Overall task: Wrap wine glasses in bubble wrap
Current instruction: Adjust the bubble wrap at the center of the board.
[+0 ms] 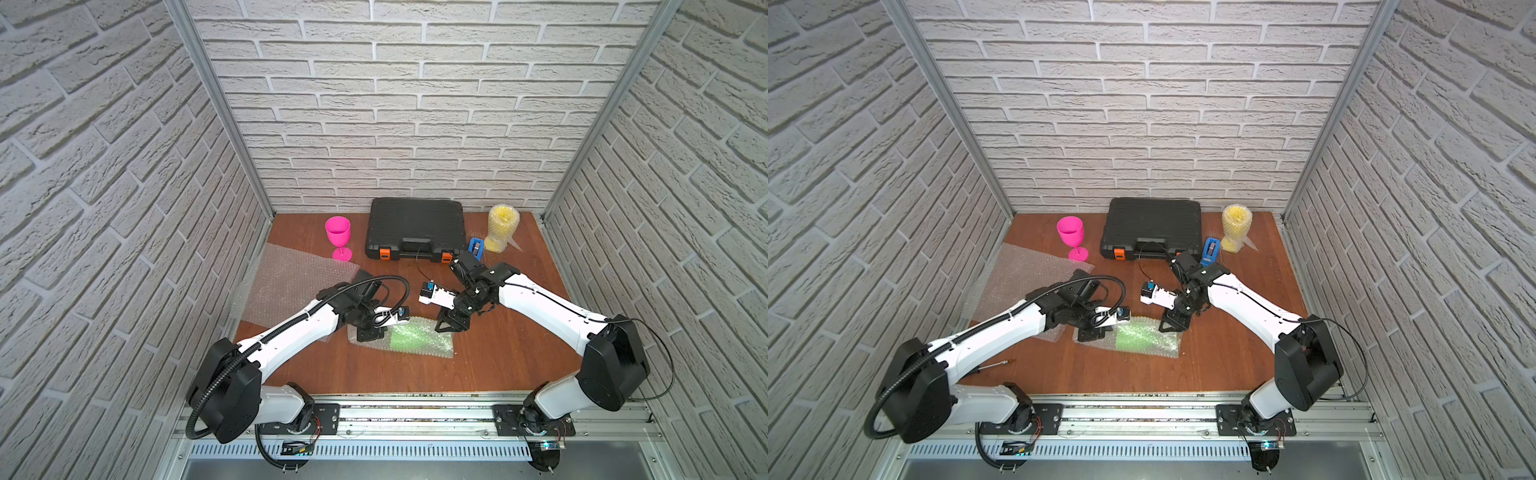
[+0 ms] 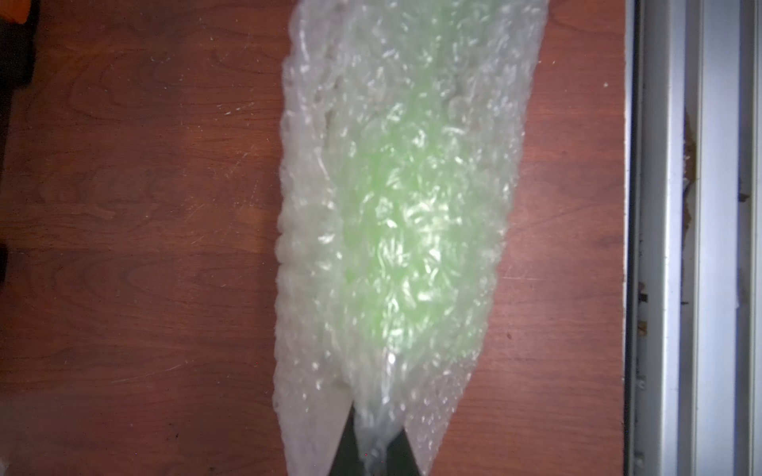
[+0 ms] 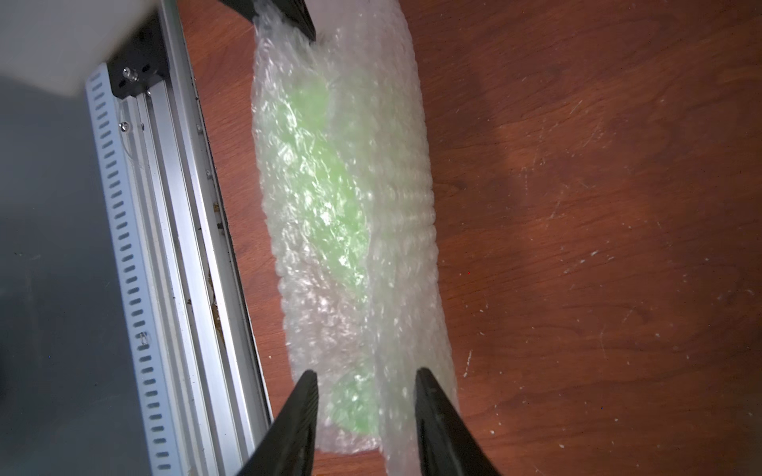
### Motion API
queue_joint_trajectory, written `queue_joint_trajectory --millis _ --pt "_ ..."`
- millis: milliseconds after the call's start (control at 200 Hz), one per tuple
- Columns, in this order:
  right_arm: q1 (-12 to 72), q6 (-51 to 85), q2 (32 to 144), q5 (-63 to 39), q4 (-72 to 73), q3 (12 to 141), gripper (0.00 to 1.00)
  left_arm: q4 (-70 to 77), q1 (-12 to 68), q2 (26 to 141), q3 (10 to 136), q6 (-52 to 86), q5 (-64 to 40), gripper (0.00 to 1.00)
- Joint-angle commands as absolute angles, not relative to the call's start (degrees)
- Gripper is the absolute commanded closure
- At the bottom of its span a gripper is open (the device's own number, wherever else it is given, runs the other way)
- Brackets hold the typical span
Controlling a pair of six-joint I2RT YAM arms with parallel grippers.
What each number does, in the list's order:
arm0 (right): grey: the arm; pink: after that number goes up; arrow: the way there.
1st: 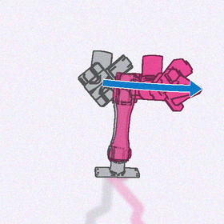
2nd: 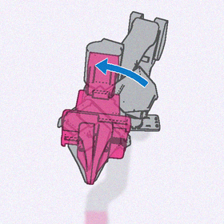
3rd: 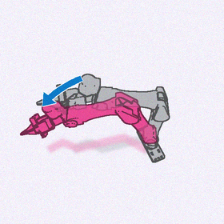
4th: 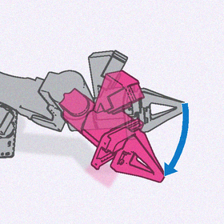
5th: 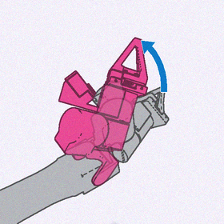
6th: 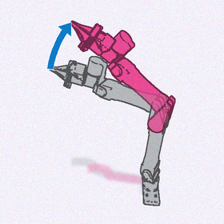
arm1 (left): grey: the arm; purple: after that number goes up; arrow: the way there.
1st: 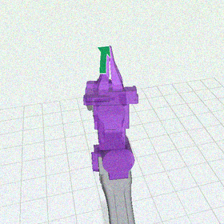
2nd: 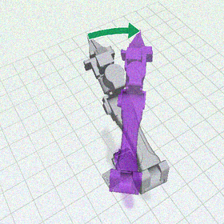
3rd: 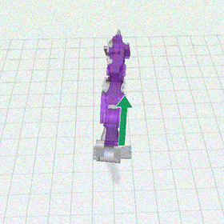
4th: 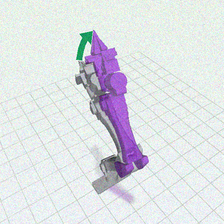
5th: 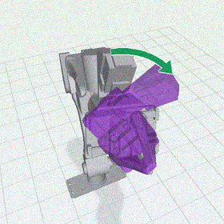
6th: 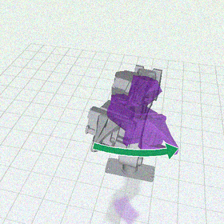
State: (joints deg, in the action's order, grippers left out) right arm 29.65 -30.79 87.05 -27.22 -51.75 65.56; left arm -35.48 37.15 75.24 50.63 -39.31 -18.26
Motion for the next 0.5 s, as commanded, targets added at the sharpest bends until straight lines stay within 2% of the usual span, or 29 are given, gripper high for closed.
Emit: queue_joint_trajectory --millis 0,70,265,300,380,495 --pt "30.06 -27.77 86.87 -27.51 -49.47 63.36 0.83 -36.03 36.03 74.12 52.62 -37.13 -21.39 0.96" --pt "30.06 -26.43 87.10 -27.50 -48.60 62.43 0.97 -35.94 35.22 74.86 53.23 -35.01 -21.25 1.00" --pt "30.14 -24.33 87.35 -29.78 -47.63 61.07 0.97 -39.18 34.35 79.33 55.73 -30.34 -18.98 1.00" --pt "30.10 -24.13 87.29 -30.18 -47.81 61.17 0.93 -39.66 34.34 80.07 56.19 -29.43 -18.63 1.00" --pt "30.10 -22.39 86.56 -31.17 -46.93 61.48 0.74 -40.29 34.45 81.02 56.53 -28.46 -18.90 1.00" --pt "30.24 -19.90 85.45 -35.34 -45.00 61.27 0.60 -39.09 34.64 80.69 55.76 -27.36 -18.90 1.00"
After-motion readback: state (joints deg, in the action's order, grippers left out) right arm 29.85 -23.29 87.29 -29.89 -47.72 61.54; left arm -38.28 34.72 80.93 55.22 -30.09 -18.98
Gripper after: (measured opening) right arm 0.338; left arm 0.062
